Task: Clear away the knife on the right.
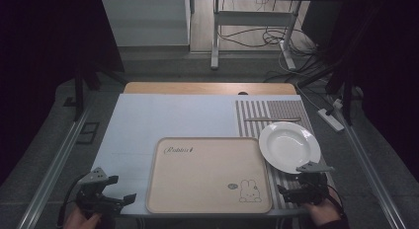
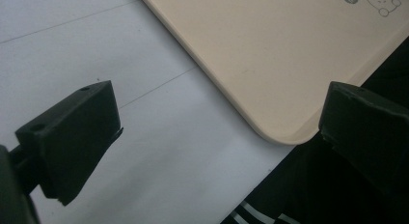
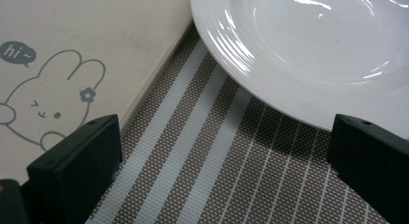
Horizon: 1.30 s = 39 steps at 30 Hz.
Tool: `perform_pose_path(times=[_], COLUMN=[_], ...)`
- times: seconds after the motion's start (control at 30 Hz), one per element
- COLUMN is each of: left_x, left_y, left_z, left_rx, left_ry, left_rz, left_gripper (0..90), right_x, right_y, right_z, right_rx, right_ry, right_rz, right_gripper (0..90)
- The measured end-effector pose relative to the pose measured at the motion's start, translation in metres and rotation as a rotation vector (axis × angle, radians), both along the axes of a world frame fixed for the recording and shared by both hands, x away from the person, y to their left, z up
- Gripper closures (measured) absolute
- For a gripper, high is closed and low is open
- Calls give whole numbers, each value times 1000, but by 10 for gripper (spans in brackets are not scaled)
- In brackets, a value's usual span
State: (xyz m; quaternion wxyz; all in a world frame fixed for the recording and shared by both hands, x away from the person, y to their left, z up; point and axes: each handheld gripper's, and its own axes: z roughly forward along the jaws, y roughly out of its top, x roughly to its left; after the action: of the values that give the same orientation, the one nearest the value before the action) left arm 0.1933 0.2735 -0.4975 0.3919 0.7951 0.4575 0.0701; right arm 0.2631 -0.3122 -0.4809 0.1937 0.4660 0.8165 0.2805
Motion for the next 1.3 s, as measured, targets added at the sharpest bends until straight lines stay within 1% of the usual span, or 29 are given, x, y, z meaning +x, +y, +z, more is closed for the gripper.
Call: perform_pose_path(times=[0.13,0.33,0.37,0.53,0.67,0.77,0.83,0.93,1.03,1.1,1.2,1.23,1.3], left_x=[0,0,0,0,0,0,0,0,0,0,0,0,0], left_y=[0,0,0,0,0,0,0,0,0,0,0,0,0], left_z=[0,0,0,0,0,0,0,0,0,0,0,0,0], left_rx=[0,-1,-1,-2,-1,-1,-1,1,4,5,3,3,4], left_ry=[0,1,1,2,2,2,2,2,1,1,1,2,2], left_rz=[1,1,2,2,2,2,2,1,1,0,2,2,1], left_gripper=[7,7,7,7,7,7,7,7,6,7,7,7,7], right_x=[0,0,0,2,2,4,5,7,11,13,15,17,21], right_y=[0,-1,0,1,1,2,2,3,4,5,5,4,4], right_z=[0,2,2,4,4,4,5,5,6,6,7,8,9], right_rx=[7,13,25,42,49,73,77,77,56,52,61,70,66], right_ry=[1,-14,-21,-39,-43,-49,-50,-53,-61,-62,-73,-84,-91], right_rz=[2,5,6,12,12,18,19,22,41,46,50,50,43], right_gripper=[0,0,0,0,0,0,0,0,0,0,0,0,0])
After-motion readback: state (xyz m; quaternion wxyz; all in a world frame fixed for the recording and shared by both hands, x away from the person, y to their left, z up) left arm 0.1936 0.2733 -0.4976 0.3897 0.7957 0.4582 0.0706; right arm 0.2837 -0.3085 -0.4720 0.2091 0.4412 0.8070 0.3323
